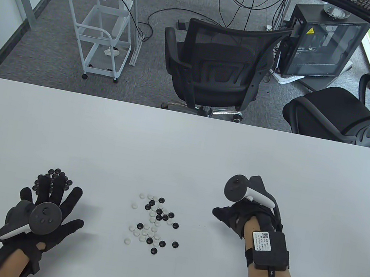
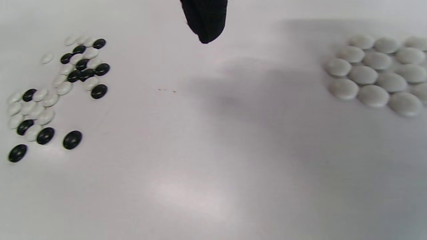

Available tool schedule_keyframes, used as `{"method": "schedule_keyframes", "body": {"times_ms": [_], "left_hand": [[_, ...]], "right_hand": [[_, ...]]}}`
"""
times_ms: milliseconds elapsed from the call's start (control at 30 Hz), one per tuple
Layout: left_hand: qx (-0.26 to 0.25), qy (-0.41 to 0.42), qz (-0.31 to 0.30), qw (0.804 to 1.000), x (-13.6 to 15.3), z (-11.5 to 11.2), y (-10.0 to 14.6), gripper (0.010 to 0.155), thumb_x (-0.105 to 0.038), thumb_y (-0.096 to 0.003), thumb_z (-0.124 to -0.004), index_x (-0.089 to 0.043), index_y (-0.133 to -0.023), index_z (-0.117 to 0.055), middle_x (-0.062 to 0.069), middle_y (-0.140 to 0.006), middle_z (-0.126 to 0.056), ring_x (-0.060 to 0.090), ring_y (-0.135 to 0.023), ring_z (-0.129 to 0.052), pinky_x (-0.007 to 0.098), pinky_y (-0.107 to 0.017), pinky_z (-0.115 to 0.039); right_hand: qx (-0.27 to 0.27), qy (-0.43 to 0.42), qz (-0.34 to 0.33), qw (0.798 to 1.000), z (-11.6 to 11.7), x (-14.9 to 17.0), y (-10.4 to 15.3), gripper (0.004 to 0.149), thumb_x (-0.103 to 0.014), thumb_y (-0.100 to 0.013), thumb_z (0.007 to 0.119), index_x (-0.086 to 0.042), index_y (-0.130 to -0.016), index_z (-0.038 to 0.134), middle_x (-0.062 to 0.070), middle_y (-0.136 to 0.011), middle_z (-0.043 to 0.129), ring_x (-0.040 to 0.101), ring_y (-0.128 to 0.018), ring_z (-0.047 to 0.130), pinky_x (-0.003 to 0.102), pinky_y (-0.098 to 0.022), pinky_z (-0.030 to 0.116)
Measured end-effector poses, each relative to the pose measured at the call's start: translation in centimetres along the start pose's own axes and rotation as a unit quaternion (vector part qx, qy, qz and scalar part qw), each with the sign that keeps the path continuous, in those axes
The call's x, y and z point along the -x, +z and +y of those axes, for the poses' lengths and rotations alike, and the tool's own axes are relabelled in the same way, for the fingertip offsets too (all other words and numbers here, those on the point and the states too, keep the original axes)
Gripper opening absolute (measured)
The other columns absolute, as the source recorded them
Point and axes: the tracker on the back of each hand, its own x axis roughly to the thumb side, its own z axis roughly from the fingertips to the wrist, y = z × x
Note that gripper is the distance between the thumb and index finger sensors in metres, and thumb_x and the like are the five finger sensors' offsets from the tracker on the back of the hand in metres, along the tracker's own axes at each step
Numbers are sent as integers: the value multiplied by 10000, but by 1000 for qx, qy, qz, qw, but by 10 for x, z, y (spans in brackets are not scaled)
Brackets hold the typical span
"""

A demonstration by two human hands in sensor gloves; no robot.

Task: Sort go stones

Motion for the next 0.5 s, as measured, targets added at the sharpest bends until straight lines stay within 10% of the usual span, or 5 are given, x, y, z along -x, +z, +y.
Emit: {"method": "schedule_keyframes", "body": {"times_ms": [500], "left_hand": [[-5, 2, -3, 1000, 1, 1, 2, 812, -590, -597, -554, -223, -1199, -152, 264, -1129, 162, 557, -929, 213, 827, -482, 52]], "right_hand": [[-42, 11, -100, 994, 14, -103, -78, 689, -466, -578, 533, -34, -1109, 615, 461, -1058, 44, 721, -833, -47, 916, -498, 116]]}}
